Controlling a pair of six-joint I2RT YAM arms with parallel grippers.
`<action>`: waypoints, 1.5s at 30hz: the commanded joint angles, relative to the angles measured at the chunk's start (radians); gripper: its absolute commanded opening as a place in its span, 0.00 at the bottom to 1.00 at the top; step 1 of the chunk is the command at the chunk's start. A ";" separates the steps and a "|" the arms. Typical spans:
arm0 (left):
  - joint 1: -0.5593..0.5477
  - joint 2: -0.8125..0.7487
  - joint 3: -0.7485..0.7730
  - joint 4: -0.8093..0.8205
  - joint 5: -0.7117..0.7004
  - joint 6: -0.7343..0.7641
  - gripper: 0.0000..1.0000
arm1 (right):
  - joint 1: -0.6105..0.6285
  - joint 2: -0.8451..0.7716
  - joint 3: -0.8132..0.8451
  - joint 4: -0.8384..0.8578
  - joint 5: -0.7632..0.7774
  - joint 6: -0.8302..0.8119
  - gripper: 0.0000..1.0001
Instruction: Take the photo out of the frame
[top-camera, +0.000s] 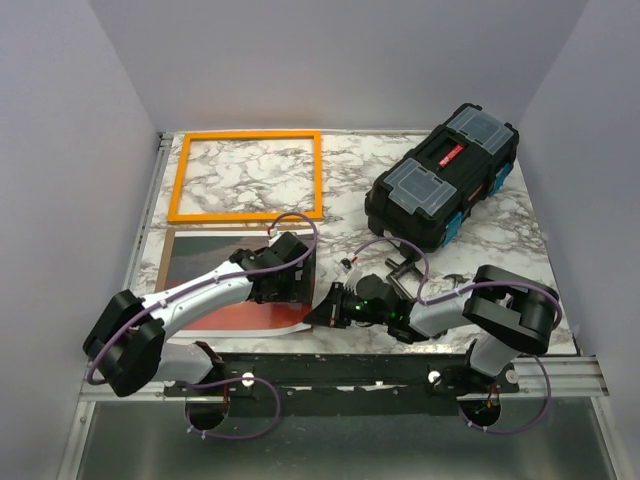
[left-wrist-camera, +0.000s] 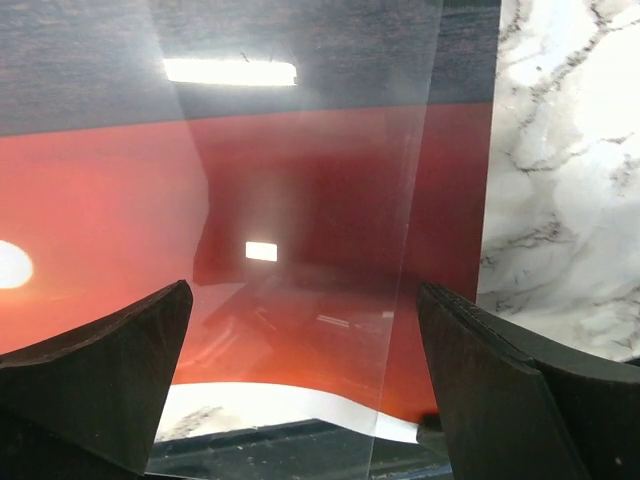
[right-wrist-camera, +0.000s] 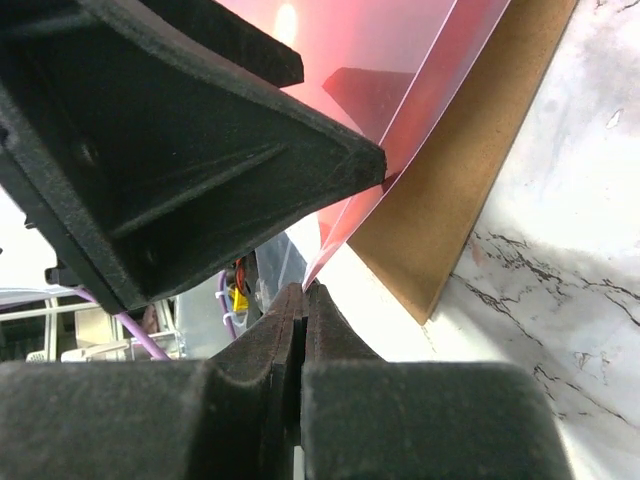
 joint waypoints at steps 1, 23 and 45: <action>-0.020 0.071 0.064 -0.073 -0.147 -0.023 0.98 | -0.002 -0.036 0.019 -0.006 -0.025 -0.026 0.00; 0.014 0.076 -0.011 -0.040 -0.176 -0.123 0.96 | -0.063 -0.089 -0.067 -0.211 -0.027 0.080 0.15; 0.012 0.073 -0.048 -0.002 -0.142 -0.150 0.96 | -0.165 0.177 -0.062 0.175 -0.205 0.043 0.37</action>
